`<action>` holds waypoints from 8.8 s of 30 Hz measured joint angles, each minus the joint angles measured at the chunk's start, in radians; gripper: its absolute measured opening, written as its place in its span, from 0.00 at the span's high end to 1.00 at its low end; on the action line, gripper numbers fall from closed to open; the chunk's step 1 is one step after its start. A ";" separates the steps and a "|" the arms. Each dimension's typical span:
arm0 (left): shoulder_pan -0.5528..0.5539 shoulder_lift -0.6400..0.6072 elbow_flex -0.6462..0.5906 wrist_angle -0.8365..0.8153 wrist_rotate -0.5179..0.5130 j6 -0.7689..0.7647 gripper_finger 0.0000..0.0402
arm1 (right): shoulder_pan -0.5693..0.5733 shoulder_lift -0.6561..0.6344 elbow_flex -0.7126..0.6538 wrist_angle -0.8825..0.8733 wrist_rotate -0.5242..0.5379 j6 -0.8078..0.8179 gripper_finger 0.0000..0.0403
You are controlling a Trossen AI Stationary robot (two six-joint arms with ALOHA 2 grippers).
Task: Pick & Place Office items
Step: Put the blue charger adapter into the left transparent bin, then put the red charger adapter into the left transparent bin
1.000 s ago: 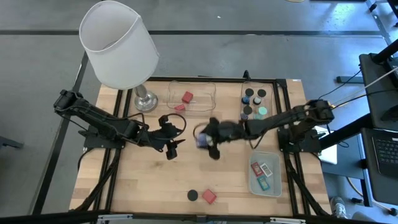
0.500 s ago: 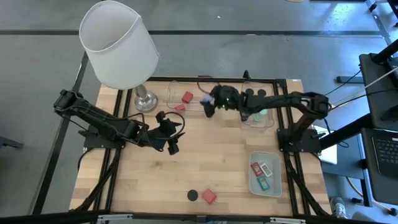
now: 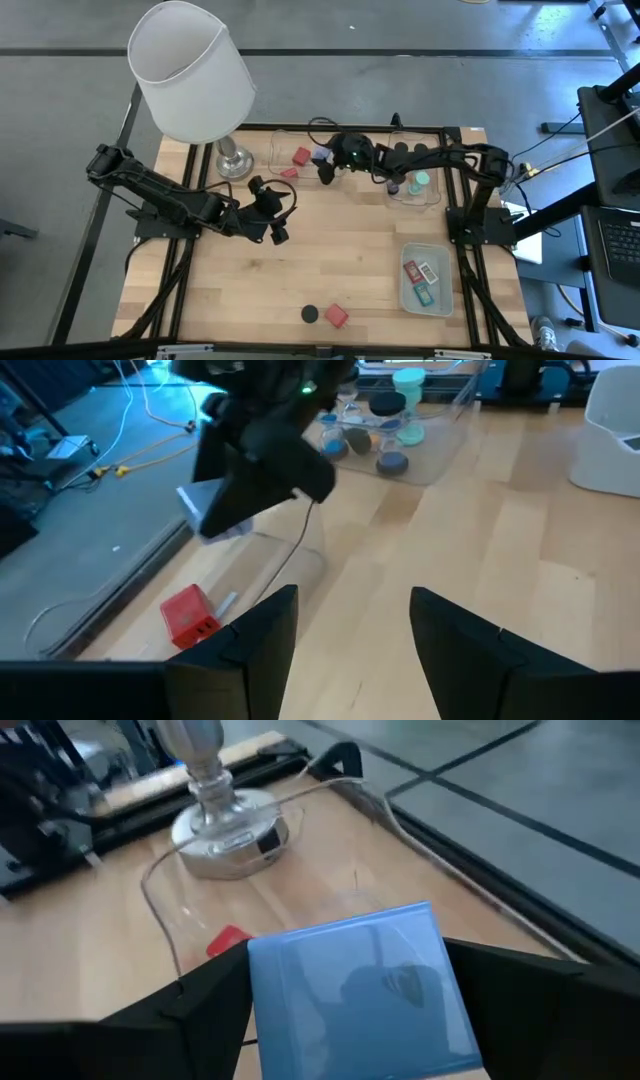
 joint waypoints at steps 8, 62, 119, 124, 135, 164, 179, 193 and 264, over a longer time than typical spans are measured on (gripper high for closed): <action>0.000 0.000 0.000 -0.001 0.029 0.000 0.53 | -0.014 0.134 0.275 -0.421 0.000 -0.014 0.28; 0.000 0.000 0.000 -0.053 0.037 0.001 0.53 | -0.011 0.248 0.406 -0.546 -0.018 -0.511 0.22; -0.001 0.001 0.000 -0.044 0.245 -0.006 0.52 | 0.927 -0.106 0.187 -0.753 0.301 0.724 0.22; -0.008 0.001 0.000 -0.054 0.282 -0.055 0.52 | 0.949 -0.038 0.181 -0.669 0.303 0.830 0.12; -0.049 0.001 0.000 -0.060 0.307 -0.092 0.52 | 0.994 0.143 0.269 -0.626 0.315 0.859 0.07; -0.146 0.001 0.000 -0.068 0.299 -0.193 0.53 | 1.079 0.383 0.530 -0.921 0.464 0.842 0.07; -0.145 0.001 0.000 -0.080 0.286 -0.165 0.53 | 1.078 0.421 0.532 -0.939 0.393 0.895 0.22; -0.145 0.001 0.000 -0.078 0.221 -0.157 0.53 | 1.063 0.341 0.524 -1.050 0.301 0.851 0.47; -0.143 0.001 0.000 -0.082 -0.097 -0.079 0.54 | -0.025 0.180 0.234 -0.291 0.095 -0.061 0.45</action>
